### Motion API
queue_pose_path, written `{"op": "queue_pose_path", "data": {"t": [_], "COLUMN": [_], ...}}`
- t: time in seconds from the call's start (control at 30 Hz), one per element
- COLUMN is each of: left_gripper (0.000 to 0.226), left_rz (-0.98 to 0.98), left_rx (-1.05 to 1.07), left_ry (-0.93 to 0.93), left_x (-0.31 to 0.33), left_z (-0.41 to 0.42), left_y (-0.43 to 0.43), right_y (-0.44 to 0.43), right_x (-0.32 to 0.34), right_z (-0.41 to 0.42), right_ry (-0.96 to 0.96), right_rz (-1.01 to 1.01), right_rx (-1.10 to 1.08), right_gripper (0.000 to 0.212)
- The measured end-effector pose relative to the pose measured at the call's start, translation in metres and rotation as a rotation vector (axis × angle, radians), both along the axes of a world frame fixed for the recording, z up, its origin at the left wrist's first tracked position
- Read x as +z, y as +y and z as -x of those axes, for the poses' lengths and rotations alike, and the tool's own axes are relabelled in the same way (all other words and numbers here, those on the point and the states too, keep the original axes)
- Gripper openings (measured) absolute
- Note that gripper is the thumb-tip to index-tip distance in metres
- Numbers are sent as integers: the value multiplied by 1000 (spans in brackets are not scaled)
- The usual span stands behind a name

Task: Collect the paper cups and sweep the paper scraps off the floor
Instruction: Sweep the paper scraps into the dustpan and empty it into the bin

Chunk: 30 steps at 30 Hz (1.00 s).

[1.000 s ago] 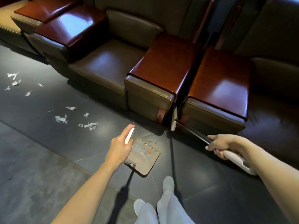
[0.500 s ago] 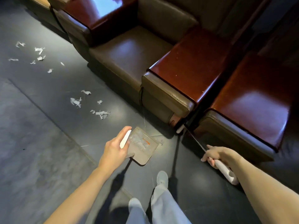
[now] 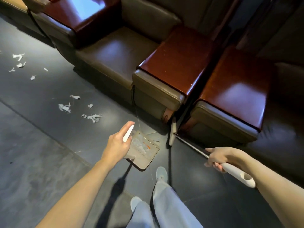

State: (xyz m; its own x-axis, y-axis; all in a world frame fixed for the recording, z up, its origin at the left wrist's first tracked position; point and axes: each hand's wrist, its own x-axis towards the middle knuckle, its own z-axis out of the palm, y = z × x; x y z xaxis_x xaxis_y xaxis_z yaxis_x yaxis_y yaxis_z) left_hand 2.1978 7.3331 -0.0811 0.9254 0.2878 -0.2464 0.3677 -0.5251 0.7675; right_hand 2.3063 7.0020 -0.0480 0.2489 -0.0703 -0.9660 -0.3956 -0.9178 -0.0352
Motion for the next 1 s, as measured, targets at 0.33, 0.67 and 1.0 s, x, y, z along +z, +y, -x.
{"op": "queue_pose_path", "data": {"t": [0.33,0.67,1.0], "left_gripper": [52,57,55], "left_rz": [3,18,34], "left_rx": [-87,75,77], "left_ry": [18,-5,12], "left_x": [3,-15,-10], "left_z": [55,99,104], "left_y": [-5,9,3], "right_y": [2,59,49], "right_x": [12,-65,-2], "right_z": [30,35,94], "right_ry": [-67,38,36], "right_rz": [62,-30,-82], "right_rx": [-106,-91,136], "right_gripper": [77,55,76]}}
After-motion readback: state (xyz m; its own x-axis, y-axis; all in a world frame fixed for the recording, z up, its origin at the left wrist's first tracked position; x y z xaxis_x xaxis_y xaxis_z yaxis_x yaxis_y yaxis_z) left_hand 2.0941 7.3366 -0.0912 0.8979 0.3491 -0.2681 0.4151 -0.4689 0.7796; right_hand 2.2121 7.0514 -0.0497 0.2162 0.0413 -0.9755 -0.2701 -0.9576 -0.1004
